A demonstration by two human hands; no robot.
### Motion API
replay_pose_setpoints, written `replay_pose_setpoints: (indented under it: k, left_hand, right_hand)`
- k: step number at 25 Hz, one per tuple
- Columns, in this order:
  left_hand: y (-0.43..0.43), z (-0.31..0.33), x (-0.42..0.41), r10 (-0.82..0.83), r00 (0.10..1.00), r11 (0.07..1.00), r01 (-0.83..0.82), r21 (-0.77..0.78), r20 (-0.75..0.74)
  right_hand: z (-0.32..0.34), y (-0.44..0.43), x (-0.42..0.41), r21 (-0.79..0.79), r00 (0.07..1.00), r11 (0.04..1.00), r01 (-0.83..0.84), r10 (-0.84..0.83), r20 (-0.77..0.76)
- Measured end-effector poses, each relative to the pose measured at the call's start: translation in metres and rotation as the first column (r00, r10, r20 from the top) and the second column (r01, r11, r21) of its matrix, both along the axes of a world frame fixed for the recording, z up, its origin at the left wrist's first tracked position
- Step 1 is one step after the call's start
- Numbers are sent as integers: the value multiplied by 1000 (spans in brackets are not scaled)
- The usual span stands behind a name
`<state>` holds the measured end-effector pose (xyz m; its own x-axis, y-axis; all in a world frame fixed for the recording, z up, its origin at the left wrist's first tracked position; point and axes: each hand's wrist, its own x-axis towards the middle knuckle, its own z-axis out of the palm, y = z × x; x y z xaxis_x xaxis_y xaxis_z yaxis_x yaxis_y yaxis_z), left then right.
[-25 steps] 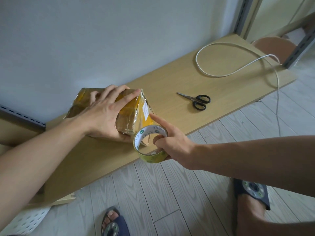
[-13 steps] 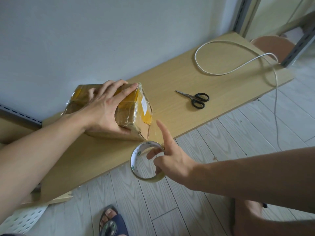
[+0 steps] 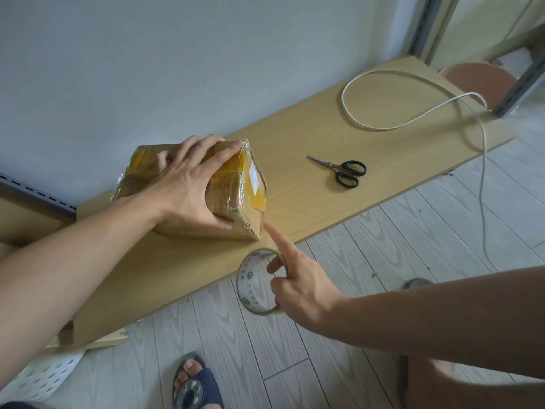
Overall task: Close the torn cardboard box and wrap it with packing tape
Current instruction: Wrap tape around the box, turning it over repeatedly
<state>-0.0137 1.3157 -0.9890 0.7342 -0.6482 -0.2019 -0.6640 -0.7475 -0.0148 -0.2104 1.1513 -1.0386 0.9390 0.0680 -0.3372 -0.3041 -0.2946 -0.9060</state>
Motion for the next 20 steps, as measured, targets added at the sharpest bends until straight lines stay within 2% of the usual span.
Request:
replay_pose_setpoints:
  k: [4,8,14,18,20]
  left_hand:
    - [-1,-1,0,11,1000,1000,-12,13,14]
    - [0,-2,1,6,1000,1000,-6,8,22]
    - [1,-3,2,10,1000,1000,-10,2,11]
    - [-2,-5,0,80,997,996,-79,-28,21]
    - [-6,-8,-3,133,990,990,-131,-51,43]
  right_hand:
    - [-1,-2,3,151,995,987,52,-38,-89]
    - [-4,-9,0,139,993,988,62,-47,-105]
    - [-9,-13,-6,56,998,998,39,-37,-44]
    - [-3,-10,4,157,995,983,96,-91,-41]
    - [1,-10,13,152,997,985,81,-80,-9]
